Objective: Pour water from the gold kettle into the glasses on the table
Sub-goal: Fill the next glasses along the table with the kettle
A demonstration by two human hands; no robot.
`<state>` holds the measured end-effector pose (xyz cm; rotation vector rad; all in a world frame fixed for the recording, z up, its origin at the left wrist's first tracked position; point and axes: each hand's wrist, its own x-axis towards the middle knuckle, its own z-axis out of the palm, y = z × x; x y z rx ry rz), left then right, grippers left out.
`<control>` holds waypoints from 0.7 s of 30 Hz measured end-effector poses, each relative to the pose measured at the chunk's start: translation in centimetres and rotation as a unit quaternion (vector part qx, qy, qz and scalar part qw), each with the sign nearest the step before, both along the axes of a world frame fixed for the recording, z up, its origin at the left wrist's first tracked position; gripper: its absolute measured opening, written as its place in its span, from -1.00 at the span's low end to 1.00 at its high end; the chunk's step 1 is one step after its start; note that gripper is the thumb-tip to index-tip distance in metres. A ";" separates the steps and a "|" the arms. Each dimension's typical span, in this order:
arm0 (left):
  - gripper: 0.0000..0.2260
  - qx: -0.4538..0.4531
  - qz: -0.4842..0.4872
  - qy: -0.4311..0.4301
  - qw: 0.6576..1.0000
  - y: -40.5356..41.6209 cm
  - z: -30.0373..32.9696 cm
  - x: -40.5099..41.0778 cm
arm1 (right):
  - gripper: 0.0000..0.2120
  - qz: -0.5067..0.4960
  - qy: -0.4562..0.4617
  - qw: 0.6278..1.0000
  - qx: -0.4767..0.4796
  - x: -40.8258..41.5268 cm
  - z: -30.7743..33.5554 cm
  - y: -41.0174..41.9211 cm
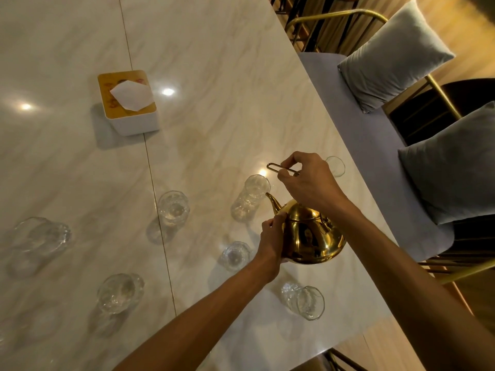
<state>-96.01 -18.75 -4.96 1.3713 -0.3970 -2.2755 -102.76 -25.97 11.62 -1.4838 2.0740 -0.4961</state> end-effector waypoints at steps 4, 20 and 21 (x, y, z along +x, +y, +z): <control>-0.18 0.002 0.002 0.002 1.000 0.0 0.1 0.0 | -0.79 0.002 -0.002 1.000 -0.001 -0.1 -0.3 -0.1; -0.13 -0.048 -0.003 -0.045 0.998 0.9 -1.2 -0.4 | -0.81 -0.012 -0.031 0.999 -0.029 -1.1 -0.1 2.2; -0.12 -0.059 -0.002 -0.056 0.997 1.0 -1.1 -0.2 | -0.80 -0.015 -0.038 0.999 -0.034 -1.2 0.0 2.5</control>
